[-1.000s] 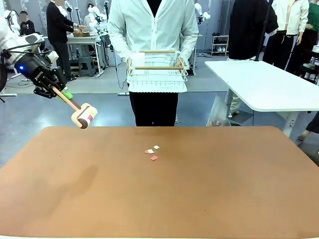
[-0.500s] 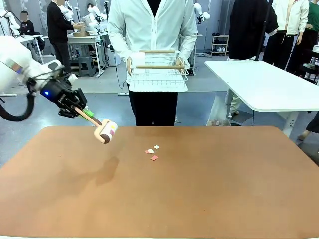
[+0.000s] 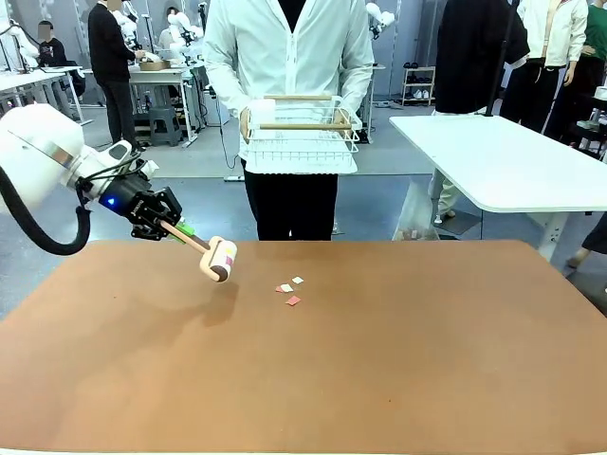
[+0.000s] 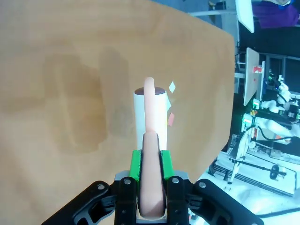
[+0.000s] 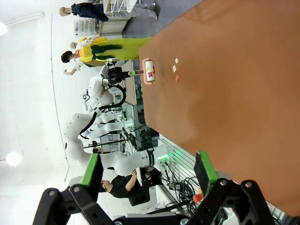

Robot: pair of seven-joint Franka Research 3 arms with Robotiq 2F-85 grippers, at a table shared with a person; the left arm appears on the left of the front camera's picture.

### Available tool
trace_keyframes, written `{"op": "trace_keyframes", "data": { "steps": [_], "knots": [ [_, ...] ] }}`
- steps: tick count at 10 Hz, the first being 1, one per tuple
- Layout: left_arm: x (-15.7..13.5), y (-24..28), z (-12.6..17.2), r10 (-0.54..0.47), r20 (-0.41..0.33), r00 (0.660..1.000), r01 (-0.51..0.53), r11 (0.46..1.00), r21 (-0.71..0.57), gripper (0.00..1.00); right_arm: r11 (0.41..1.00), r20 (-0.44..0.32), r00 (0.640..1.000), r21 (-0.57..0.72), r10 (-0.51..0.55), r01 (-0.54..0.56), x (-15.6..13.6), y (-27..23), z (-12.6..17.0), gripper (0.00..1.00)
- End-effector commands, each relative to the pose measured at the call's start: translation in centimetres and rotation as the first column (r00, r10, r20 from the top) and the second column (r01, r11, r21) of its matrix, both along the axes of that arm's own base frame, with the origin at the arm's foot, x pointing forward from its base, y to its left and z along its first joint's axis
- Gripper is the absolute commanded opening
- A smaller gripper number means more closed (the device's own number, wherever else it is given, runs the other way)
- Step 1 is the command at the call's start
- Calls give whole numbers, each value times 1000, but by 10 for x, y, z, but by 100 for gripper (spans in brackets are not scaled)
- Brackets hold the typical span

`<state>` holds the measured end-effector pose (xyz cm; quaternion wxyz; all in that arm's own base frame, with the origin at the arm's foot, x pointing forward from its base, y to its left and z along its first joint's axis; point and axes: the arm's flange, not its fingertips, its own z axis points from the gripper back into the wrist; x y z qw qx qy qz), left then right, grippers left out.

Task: Clean the table.
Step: Clean the table with the Lint Roller when the human lifts the Dish drying rack.

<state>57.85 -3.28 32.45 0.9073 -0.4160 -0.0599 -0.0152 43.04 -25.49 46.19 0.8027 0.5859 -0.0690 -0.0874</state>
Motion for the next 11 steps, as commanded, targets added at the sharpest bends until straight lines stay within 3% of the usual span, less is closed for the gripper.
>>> {"op": "trace_keyframes", "data": {
  "steps": [1,6,11],
  "knots": [
    [-3,-10,-12,-6,39,999,7,1000,-29,19,1000,2,1000,2,-1,1,-2,1,2,100],
    [-3,-38,-40,-4,7,1000,5,999,-45,19,1000,2,1000,2,-1,1,-2,1,2,100],
    [-5,-65,-91,-40,-46,998,39,999,-25,19,1000,2,1000,2,-1,1,-2,1,2,100]
  ]
}}
